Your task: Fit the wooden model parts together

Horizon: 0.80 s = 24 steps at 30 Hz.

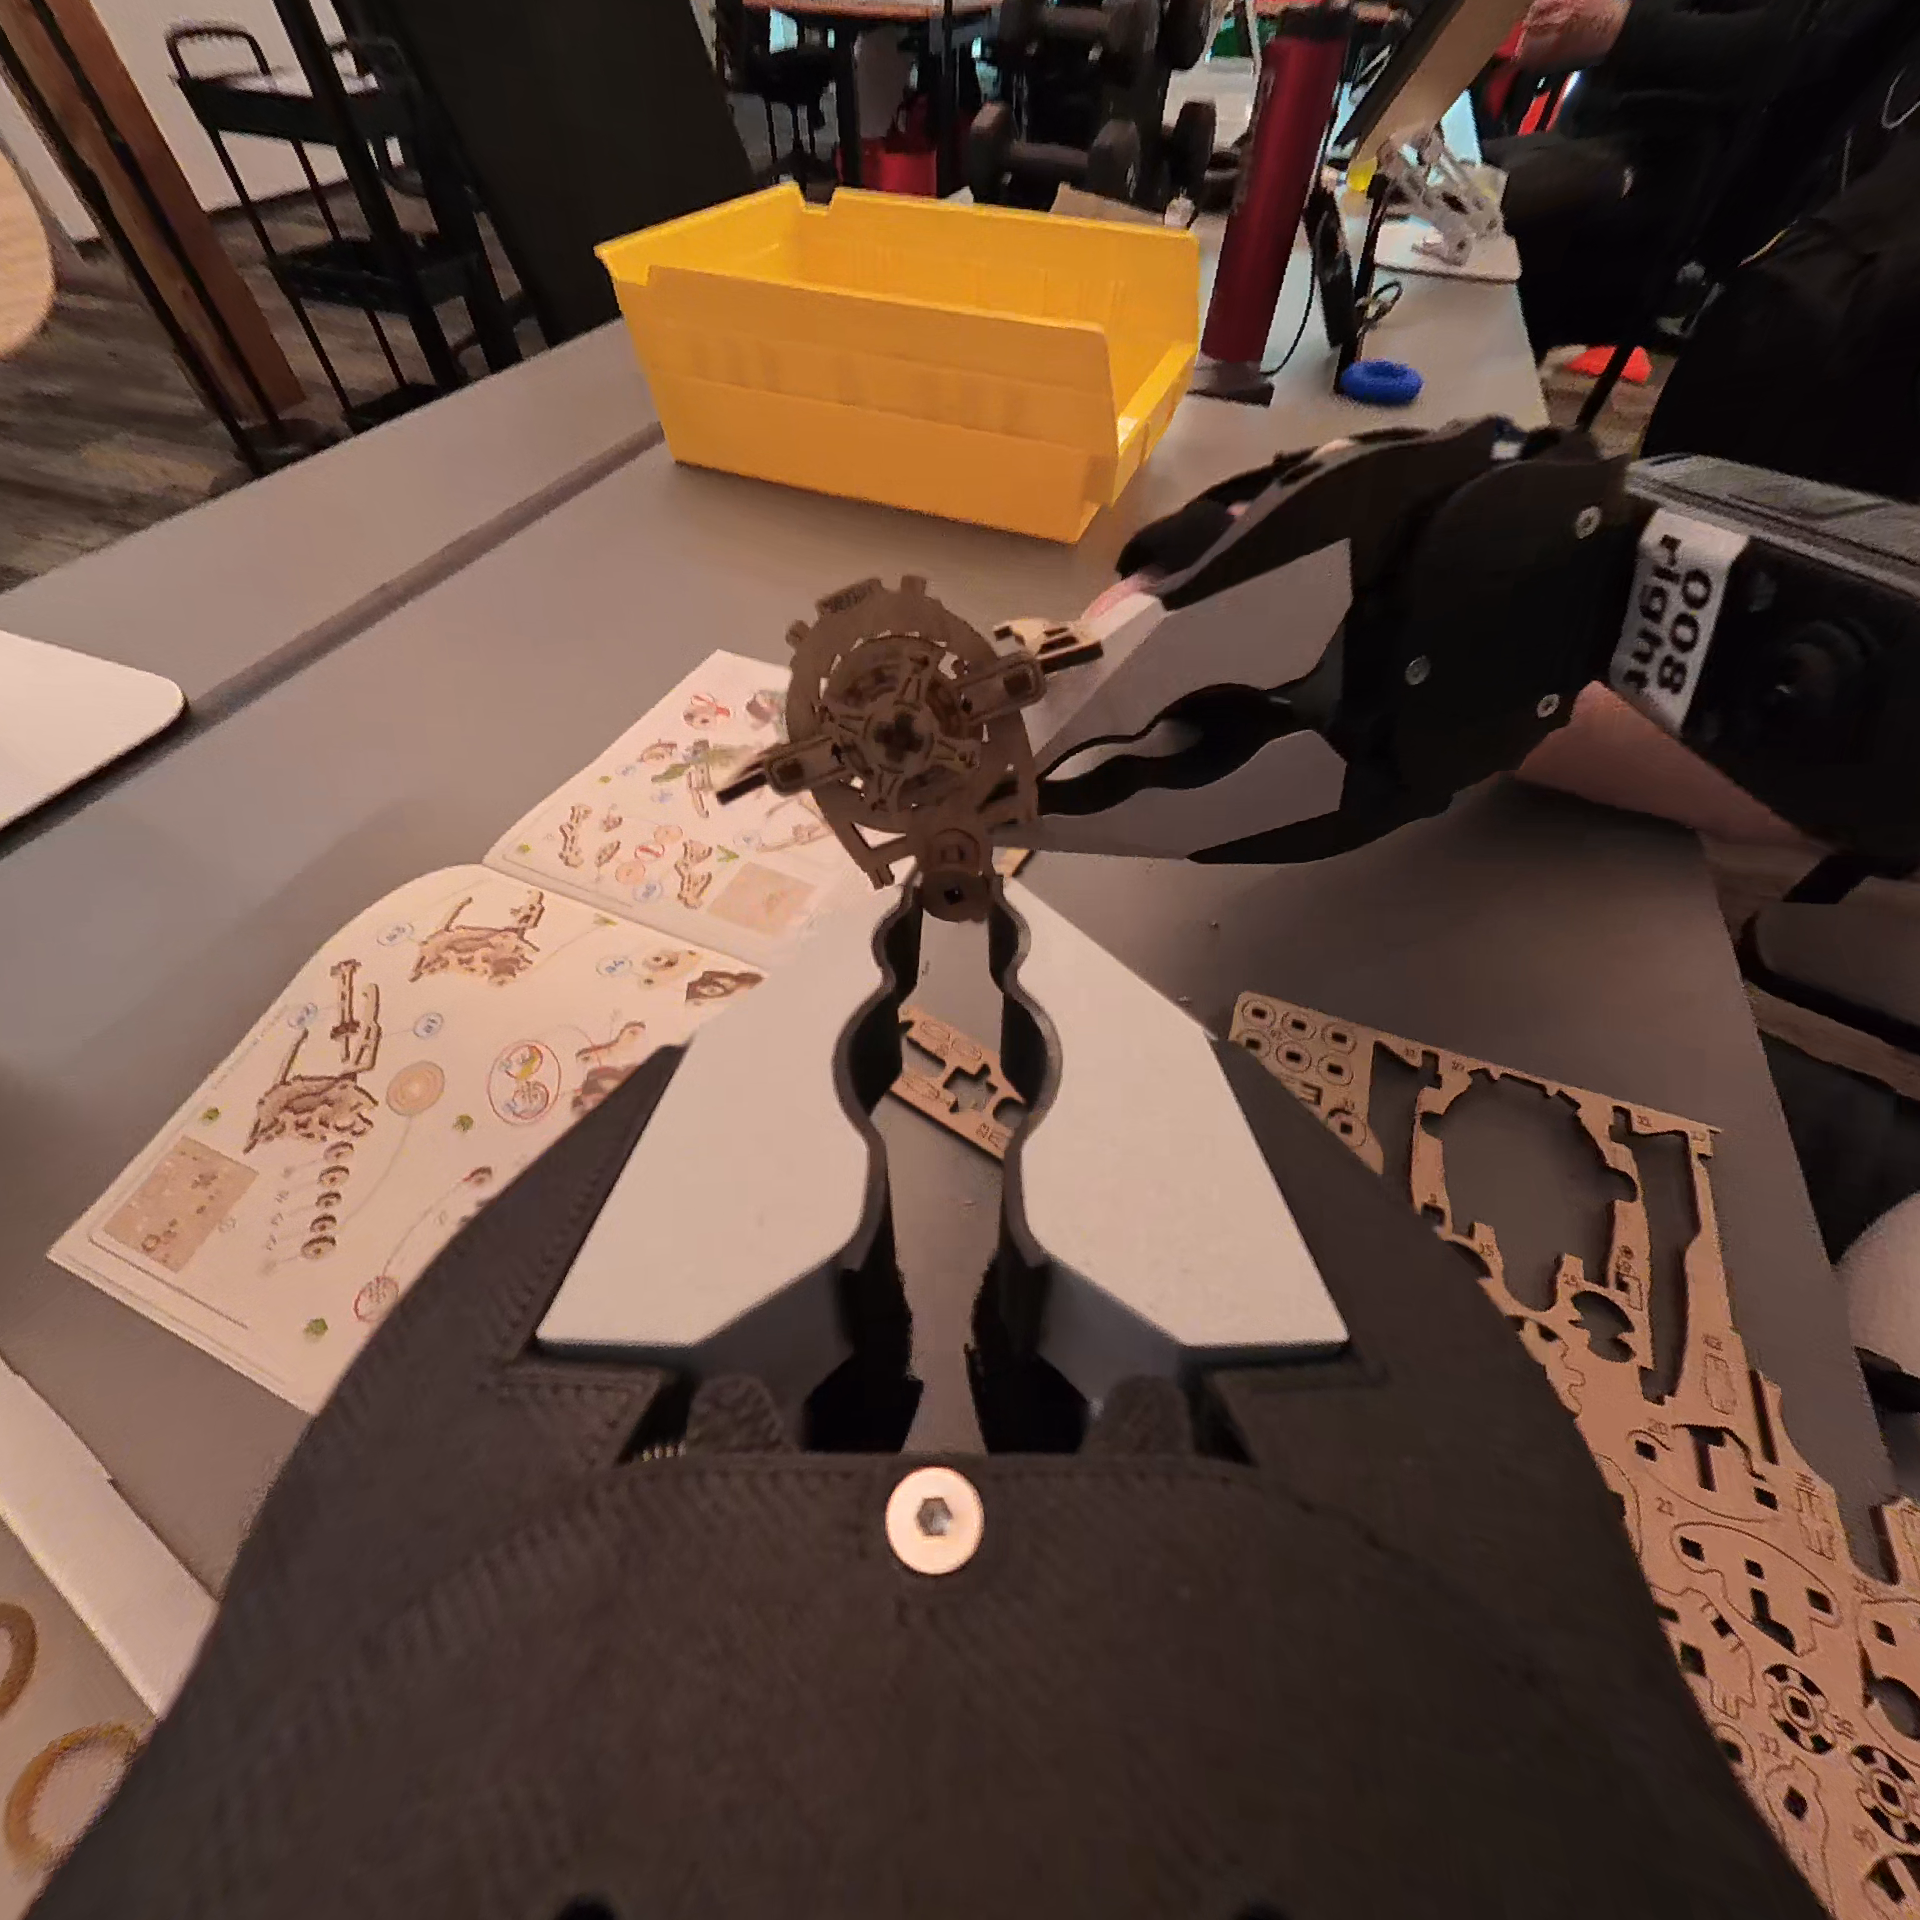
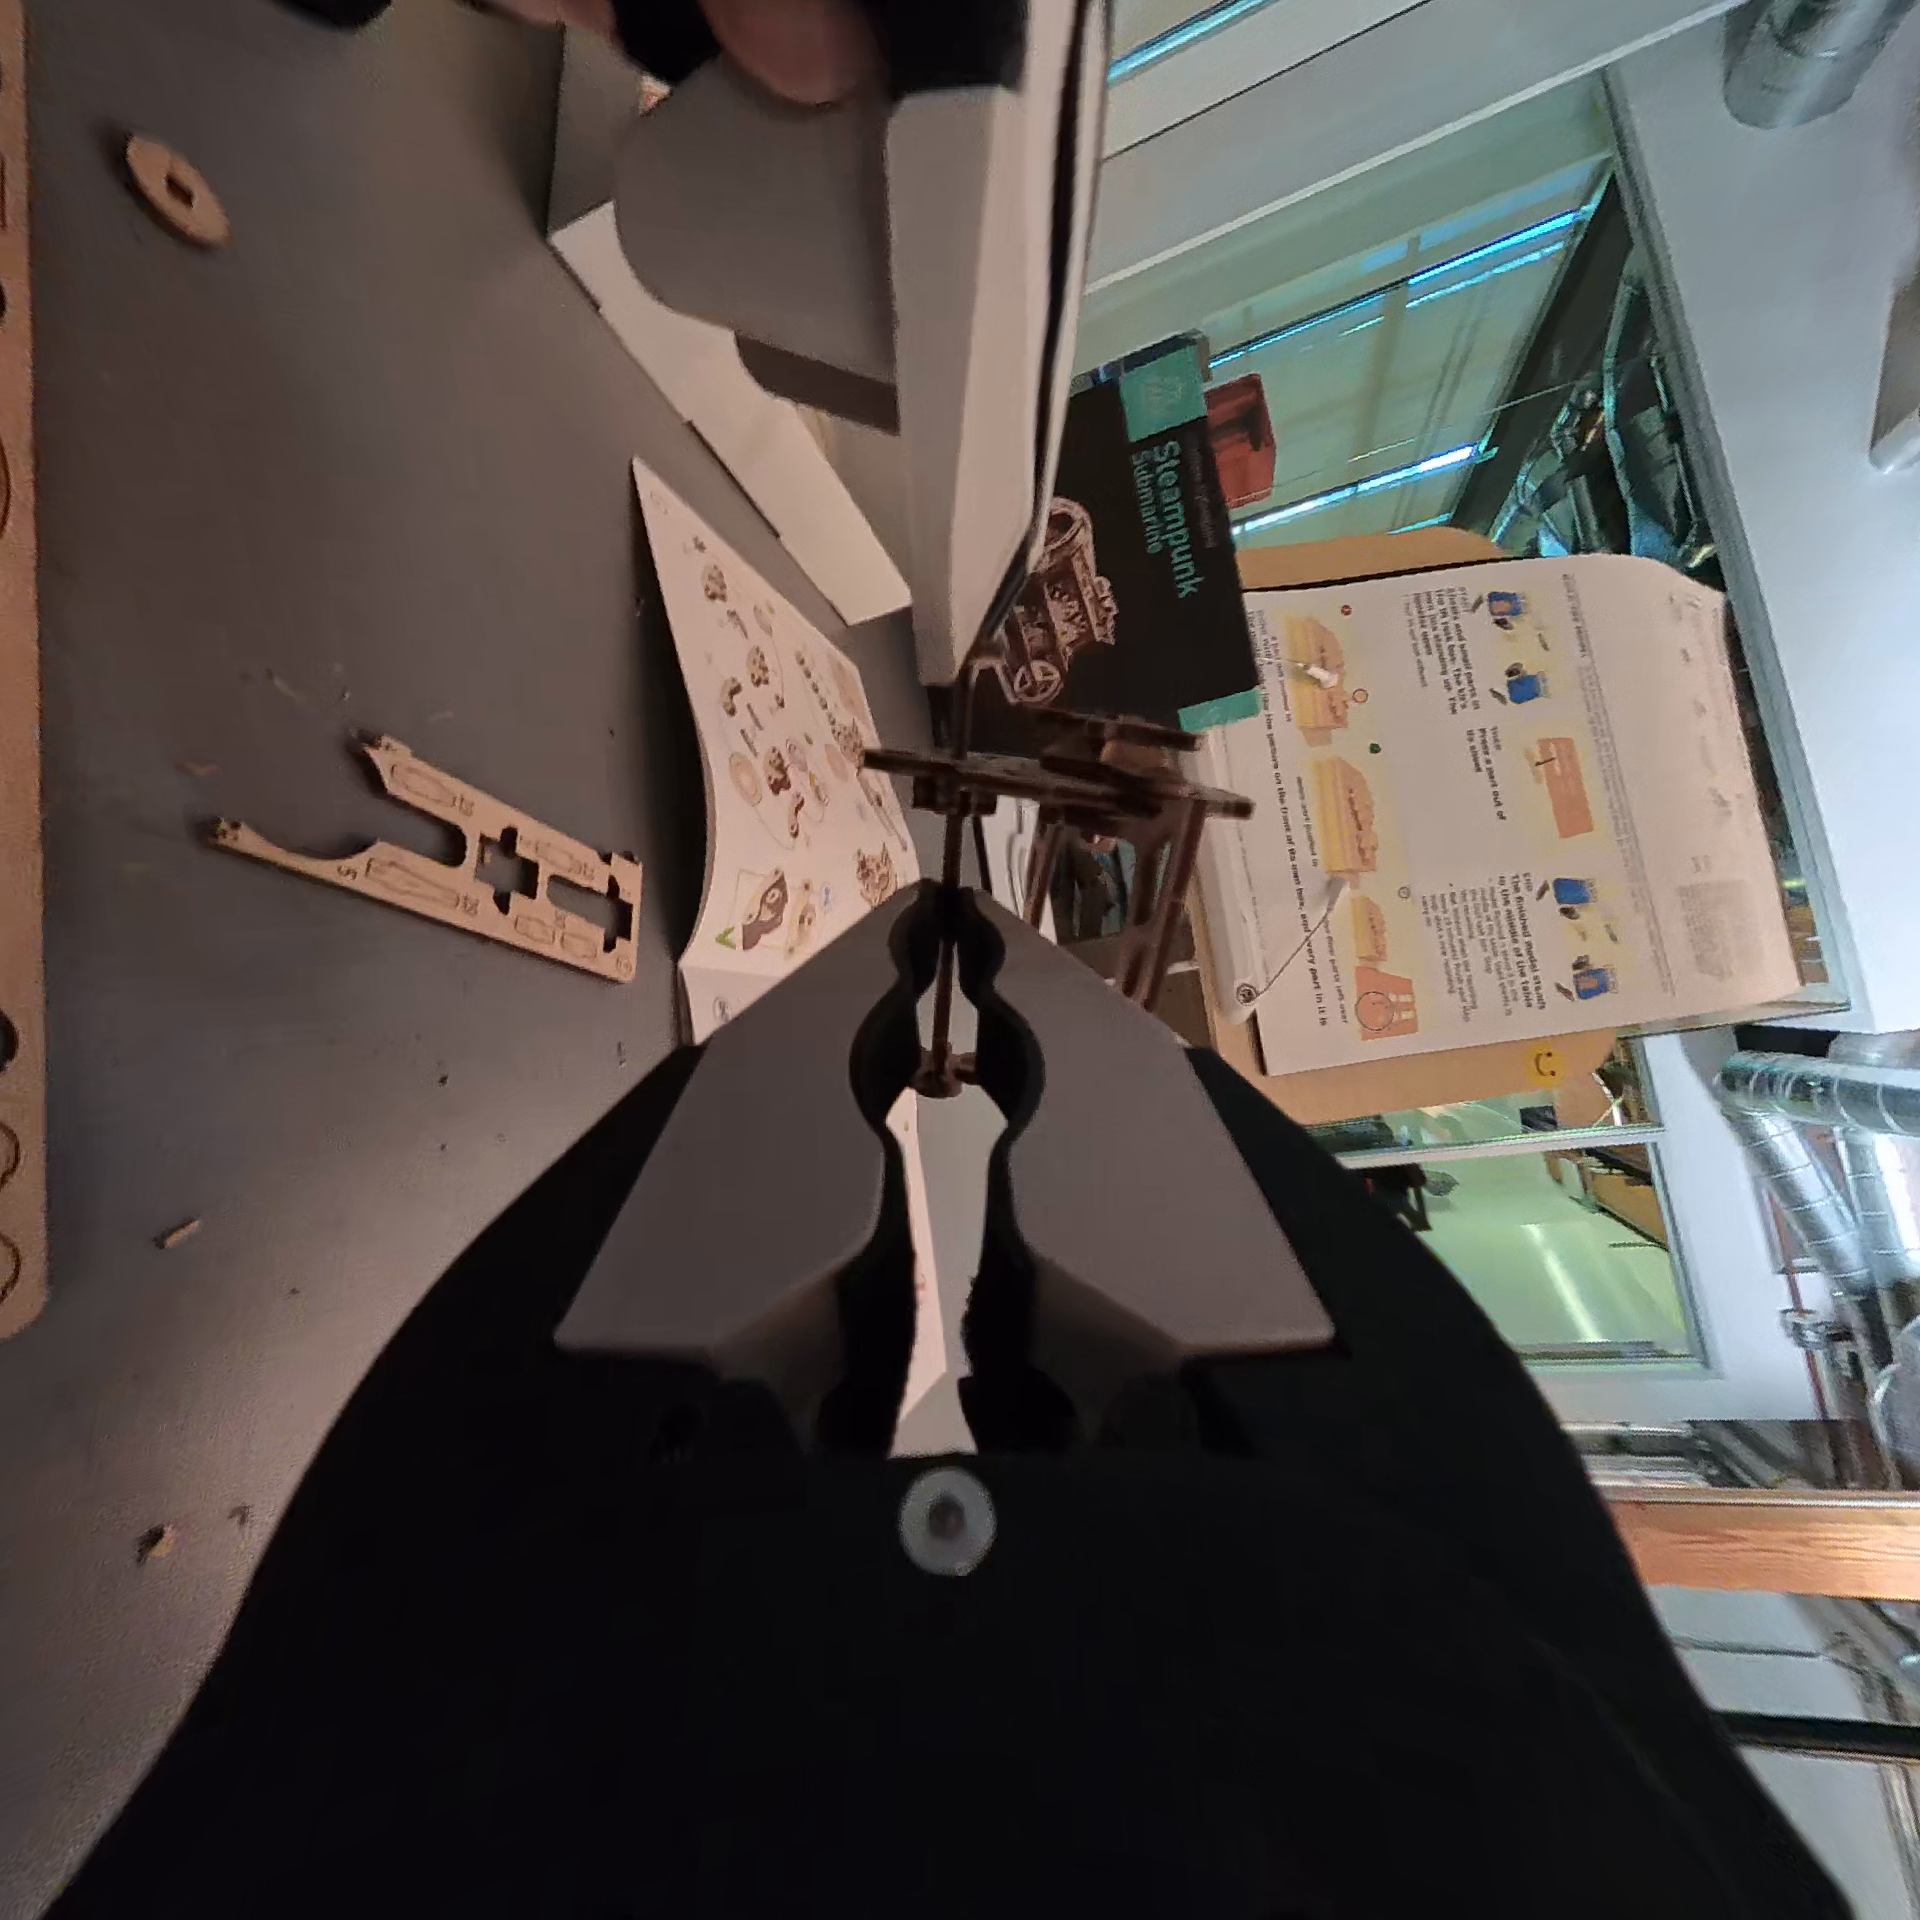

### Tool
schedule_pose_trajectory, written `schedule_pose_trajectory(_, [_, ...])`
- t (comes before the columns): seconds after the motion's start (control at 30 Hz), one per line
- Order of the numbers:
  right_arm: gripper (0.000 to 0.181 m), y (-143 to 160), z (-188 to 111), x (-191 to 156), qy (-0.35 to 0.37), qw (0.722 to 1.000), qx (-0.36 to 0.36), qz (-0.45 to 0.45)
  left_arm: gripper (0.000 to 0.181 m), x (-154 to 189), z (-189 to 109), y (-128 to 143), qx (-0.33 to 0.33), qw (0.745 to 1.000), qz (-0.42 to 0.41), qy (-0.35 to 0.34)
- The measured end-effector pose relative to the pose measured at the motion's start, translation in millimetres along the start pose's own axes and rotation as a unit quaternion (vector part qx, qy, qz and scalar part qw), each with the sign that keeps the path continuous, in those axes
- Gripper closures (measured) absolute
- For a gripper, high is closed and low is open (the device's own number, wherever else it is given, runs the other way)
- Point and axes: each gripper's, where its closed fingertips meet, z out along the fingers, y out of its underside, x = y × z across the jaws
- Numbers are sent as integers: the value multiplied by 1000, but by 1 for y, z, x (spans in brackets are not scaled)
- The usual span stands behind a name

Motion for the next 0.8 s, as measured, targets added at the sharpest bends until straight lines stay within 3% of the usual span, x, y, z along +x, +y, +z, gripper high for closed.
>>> schedule_pose_trajectory(0.3, [181,6,6,-13,-12,998,-48,-46,171,-7,4,18,-55,998,-40,-6])
schedule_pose_trajectory(0.8, [181,7,12,-23,-12,995,-65,-75,171,-12,5,34,-99,993,-58,-14])
